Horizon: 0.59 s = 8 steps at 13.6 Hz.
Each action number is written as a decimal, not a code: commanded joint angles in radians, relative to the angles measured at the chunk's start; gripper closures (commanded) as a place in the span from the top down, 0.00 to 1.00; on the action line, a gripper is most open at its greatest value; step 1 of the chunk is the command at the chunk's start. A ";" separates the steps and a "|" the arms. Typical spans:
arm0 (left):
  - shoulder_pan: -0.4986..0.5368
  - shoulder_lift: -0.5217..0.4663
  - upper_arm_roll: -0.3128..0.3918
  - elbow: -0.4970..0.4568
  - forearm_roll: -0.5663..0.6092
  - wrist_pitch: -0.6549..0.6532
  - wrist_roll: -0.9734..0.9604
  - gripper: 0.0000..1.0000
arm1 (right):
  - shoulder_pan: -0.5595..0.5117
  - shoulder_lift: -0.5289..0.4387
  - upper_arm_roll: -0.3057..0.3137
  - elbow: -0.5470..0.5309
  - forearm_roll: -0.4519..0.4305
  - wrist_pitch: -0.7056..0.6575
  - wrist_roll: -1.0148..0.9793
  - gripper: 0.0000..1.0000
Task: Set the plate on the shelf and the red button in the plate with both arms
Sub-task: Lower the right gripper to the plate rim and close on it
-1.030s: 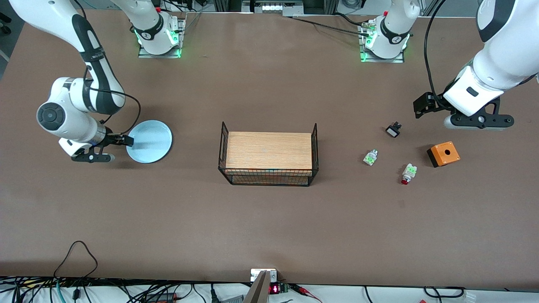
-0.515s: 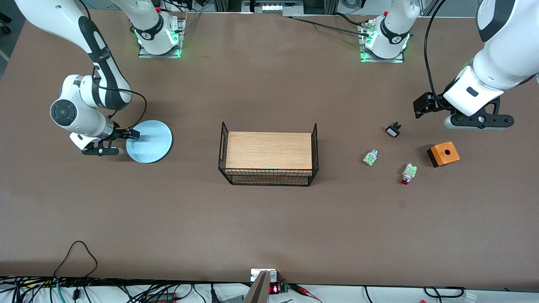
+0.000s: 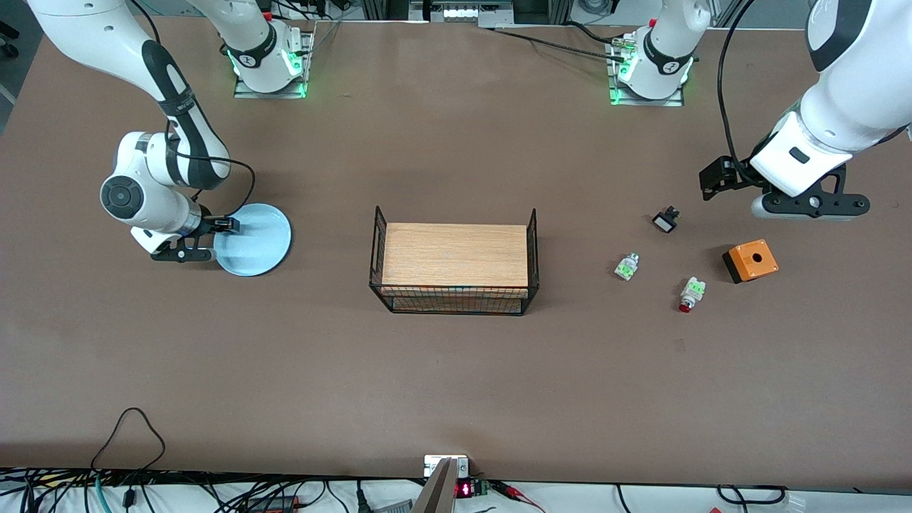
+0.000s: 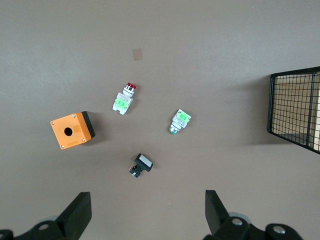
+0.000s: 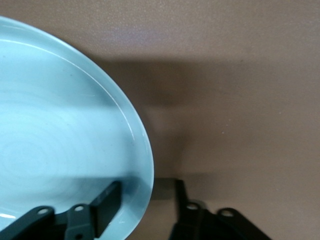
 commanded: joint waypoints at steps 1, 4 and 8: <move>0.009 0.000 -0.003 0.011 -0.010 -0.013 0.023 1.00 | -0.011 -0.012 0.007 -0.009 -0.016 0.005 -0.008 0.00; 0.009 0.000 -0.003 0.011 -0.010 -0.013 0.023 1.00 | -0.009 -0.020 0.009 -0.003 -0.016 -0.008 -0.001 0.00; 0.009 0.000 -0.003 0.011 -0.010 -0.013 0.023 1.00 | -0.005 -0.101 0.038 0.086 0.001 -0.206 0.008 0.00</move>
